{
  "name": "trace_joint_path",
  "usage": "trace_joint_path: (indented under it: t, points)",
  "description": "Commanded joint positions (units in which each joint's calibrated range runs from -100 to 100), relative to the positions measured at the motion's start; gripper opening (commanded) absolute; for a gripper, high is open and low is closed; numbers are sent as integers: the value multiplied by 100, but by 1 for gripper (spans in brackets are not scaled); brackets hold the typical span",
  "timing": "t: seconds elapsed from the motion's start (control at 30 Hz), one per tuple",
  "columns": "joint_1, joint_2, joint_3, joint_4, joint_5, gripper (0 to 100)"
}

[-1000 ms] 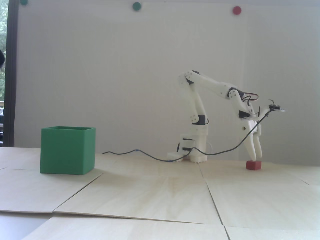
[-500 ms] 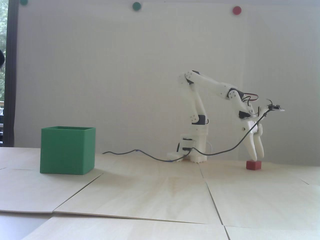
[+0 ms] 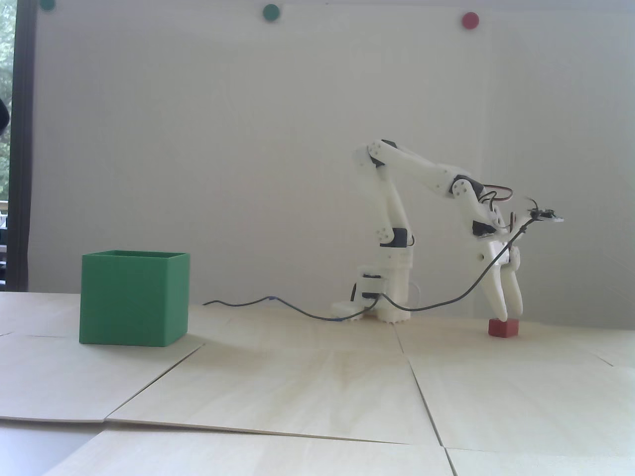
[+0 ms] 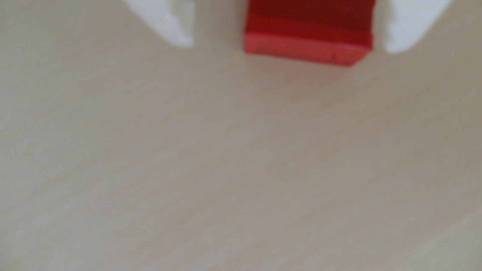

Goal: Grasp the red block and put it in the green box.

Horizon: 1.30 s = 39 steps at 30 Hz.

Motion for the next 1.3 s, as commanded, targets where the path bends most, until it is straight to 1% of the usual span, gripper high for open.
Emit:
trace_joint_path:
  t: [0.0,0.13,0.57,0.97,1.1,1.27]
  points:
    - [356,232,-57,-125,5,26]
    - [396,469,-57,-133,5,26]
    - [324,438,-137,-133,10,26]
    - [316,-218,-66,-57,36,26]
    - [308,-233,-57,153,312,26]
    - [252,-249,-57,204,317,26]
